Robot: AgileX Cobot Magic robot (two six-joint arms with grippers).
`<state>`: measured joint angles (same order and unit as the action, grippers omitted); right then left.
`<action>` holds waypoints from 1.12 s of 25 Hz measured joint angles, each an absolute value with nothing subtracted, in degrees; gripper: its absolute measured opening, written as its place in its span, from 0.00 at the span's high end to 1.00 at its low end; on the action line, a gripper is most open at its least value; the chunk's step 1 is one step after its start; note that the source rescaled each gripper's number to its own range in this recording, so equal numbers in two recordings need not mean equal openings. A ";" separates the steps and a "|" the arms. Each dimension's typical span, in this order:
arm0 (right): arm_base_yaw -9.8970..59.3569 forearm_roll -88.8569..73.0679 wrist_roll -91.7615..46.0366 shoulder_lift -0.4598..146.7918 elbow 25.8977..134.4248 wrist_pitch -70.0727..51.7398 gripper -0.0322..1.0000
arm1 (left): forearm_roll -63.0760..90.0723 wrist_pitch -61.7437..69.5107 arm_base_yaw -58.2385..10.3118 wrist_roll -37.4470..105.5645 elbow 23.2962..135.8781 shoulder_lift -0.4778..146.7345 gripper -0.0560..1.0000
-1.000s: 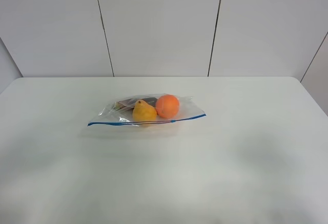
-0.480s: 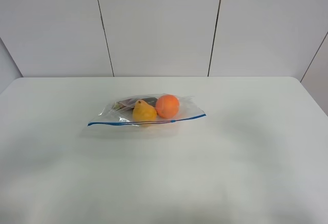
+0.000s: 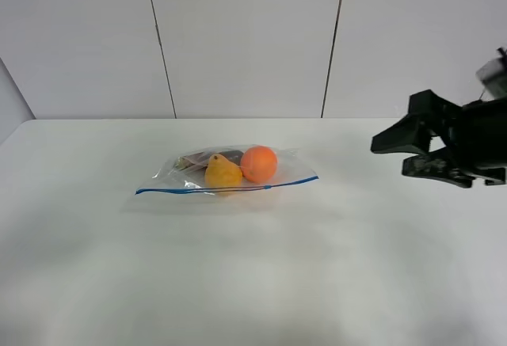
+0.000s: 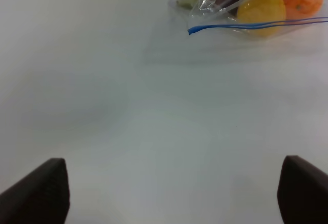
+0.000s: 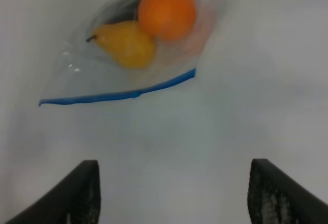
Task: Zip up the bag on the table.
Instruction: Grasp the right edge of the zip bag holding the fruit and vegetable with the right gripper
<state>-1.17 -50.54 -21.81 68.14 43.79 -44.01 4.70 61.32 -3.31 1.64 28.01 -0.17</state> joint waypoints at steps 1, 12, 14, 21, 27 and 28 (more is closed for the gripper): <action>-1.17 -52.97 -24.00 71.08 43.84 -44.01 0.17 | 4.70 61.32 -3.31 1.64 28.01 -0.17 0.00; 4.39 -73.42 -41.54 92.88 43.86 -42.50 0.17 | 4.70 61.32 -3.31 1.64 28.01 -0.17 0.00; 5.96 -75.15 -42.98 95.31 44.00 -40.57 0.17 | 4.70 61.32 -3.31 1.64 28.01 -0.17 0.00; 6.64 -76.61 -44.44 100.79 49.41 -39.44 0.25 | 4.70 61.32 -3.31 1.64 28.01 -0.17 0.00; 6.64 -76.99 -43.89 103.67 54.31 -39.60 0.26 | 4.70 61.32 -3.31 1.64 28.01 -0.17 0.00; 6.64 -76.99 -43.69 104.30 54.83 -39.70 0.27 | 4.70 61.32 -3.31 1.64 28.01 -0.17 0.00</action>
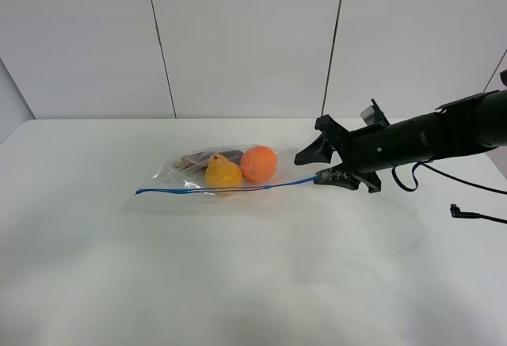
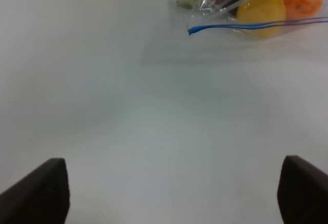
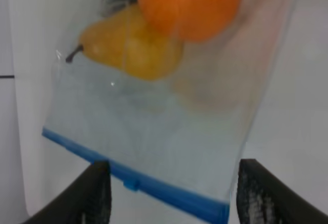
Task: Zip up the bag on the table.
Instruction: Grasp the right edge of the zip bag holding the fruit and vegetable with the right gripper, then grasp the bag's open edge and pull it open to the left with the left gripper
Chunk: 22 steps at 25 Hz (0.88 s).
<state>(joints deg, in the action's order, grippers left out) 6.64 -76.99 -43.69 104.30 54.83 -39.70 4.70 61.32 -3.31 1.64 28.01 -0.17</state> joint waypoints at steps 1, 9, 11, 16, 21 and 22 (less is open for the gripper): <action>6.64 -76.99 -43.43 104.95 55.38 -40.06 0.27 | 4.70 61.32 -3.31 1.64 28.01 -0.17 0.00; 6.64 -77.13 -43.12 107.13 57.57 -41.50 0.50 | 4.70 61.32 -3.31 1.64 28.01 -0.17 0.00; 6.64 -77.20 -43.12 107.13 57.63 -41.56 0.57 | 4.70 61.32 -3.31 1.64 28.01 -0.17 0.00; 6.64 -77.20 -43.12 107.13 57.63 -41.68 0.94 | 4.72 61.32 -3.31 1.64 28.01 -0.17 0.00; 6.64 -77.20 -43.18 107.13 57.63 -42.03 0.97 | 4.72 61.32 -3.31 1.64 28.01 -0.17 0.00; 6.64 -77.20 -43.31 107.13 57.63 -42.25 0.97 | 4.63 61.32 -3.31 1.86 28.01 -0.17 0.00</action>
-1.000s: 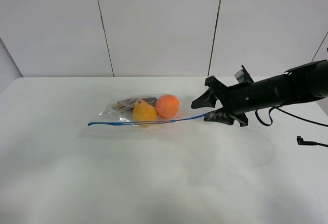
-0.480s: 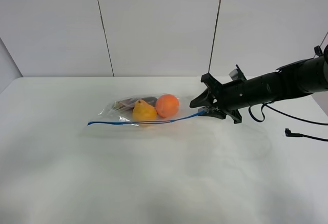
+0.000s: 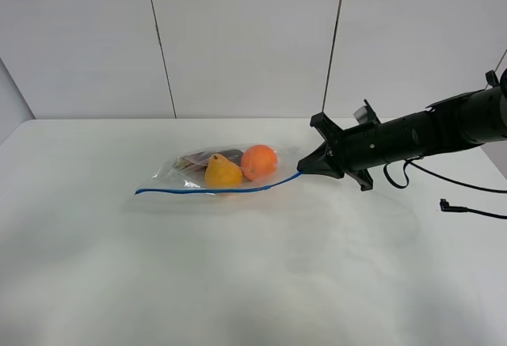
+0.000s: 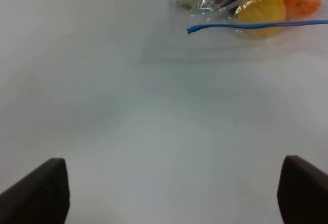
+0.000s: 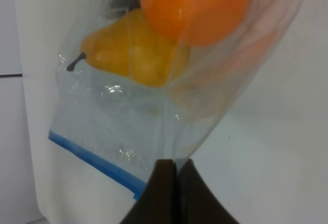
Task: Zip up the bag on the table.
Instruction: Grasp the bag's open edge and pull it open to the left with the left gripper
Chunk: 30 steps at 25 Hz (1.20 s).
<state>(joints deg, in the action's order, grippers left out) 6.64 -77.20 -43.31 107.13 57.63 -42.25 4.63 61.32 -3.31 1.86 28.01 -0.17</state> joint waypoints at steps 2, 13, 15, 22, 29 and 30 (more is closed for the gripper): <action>6.64 -77.27 -43.77 107.13 57.63 -42.75 0.97 | 4.35 61.32 -3.31 2.42 28.01 -0.17 0.00; 6.64 -77.33 -45.91 107.13 57.63 -44.68 0.97 | 7.43 52.57 -3.31 3.94 30.77 5.16 0.00; 6.64 -77.43 -45.91 107.13 57.63 -44.68 0.97 | 7.62 47.78 -3.31 4.70 30.77 8.70 0.00; 6.64 -78.17 -45.91 107.13 57.63 -44.73 0.97 | 8.71 31.88 -3.31 8.25 30.77 25.85 0.00; 6.64 -77.44 -46.17 107.13 57.63 -46.44 0.97 | 23.07 25.49 -3.31 23.08 34.00 41.51 0.00; 6.64 -77.17 -46.33 107.13 57.63 -46.49 0.97 | 25.47 25.49 -3.31 25.96 35.18 43.26 0.00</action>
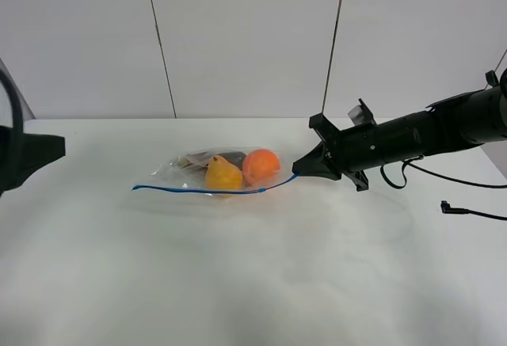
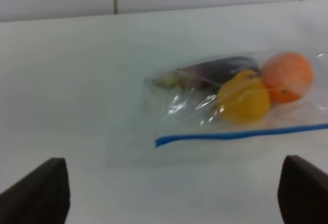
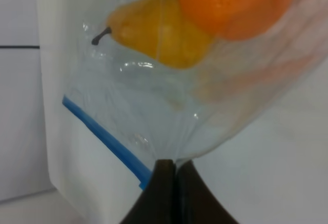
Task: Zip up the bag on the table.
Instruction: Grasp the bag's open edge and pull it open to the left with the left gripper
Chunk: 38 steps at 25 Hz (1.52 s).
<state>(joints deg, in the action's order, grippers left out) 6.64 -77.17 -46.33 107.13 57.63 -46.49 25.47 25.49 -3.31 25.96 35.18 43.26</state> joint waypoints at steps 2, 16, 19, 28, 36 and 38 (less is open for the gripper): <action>6.64 -76.68 -46.50 107.13 57.63 -46.55 0.97 | 31.41 26.15 -3.31 32.55 38.12 46.30 0.00; 6.64 -75.52 -47.42 107.13 57.63 -49.24 0.97 | 34.91 27.93 -27.79 42.56 41.58 61.68 0.02; 6.64 -75.35 -47.42 107.13 57.63 -49.65 0.97 | 28.72 27.30 -32.91 37.43 41.58 66.75 0.08; 6.64 -75.24 -48.29 107.13 57.63 -49.65 0.97 | 23.02 24.37 -35.98 29.96 43.38 75.17 0.10; 6.64 -75.24 -48.49 107.13 57.63 -50.64 0.97 | 22.83 22.20 -35.98 30.34 49.52 82.51 0.10; 6.64 -75.24 -48.49 107.13 57.63 -50.64 0.97 | 22.83 22.20 -35.98 30.55 52.15 85.09 0.10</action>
